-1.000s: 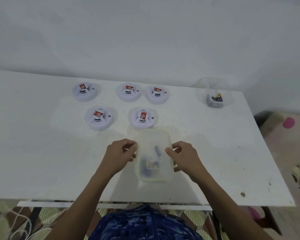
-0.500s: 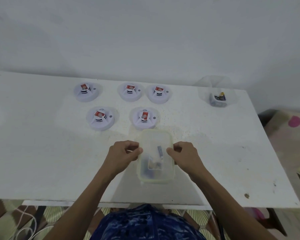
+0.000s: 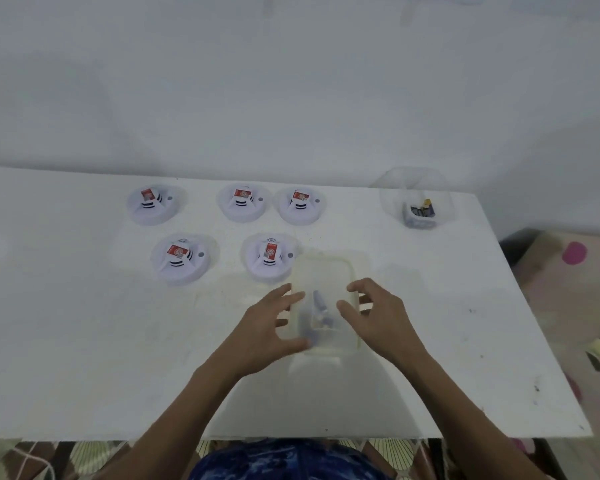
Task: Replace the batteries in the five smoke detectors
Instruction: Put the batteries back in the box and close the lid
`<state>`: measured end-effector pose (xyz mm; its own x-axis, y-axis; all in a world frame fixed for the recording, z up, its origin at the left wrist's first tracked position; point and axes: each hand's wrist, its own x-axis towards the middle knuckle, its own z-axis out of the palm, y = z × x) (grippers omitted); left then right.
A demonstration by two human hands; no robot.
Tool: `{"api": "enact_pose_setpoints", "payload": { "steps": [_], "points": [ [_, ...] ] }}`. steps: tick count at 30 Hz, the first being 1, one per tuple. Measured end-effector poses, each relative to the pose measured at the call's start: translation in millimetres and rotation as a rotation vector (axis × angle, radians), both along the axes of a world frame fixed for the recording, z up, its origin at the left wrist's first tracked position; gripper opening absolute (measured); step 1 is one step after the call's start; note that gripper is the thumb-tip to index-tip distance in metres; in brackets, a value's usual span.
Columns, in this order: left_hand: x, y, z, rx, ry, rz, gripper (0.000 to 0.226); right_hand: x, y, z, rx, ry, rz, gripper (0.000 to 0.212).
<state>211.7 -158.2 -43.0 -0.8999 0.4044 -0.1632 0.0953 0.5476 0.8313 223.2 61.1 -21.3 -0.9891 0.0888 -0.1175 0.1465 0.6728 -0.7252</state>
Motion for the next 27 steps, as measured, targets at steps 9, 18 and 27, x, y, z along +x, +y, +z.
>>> {"api": "enact_pose_setpoints", "payload": {
  "steps": [9, 18, 27],
  "points": [
    [-57.5, 52.5, 0.1, -0.257, 0.105, -0.184, 0.099, -48.0, 71.8, 19.5, 0.519, -0.125, 0.526, 0.112],
    [-150.9, 113.0, 10.5, -0.33, 0.2, -0.166, 0.089, -143.5, 128.7, 22.2, 0.681, 0.05, 0.516, 0.096],
    [-223.3, 147.1, 14.1, -0.464, 0.222, -0.161, 0.083, -211.6, 155.6, 22.4, 0.722, 0.032, 0.487, 0.09]
  ]
}}
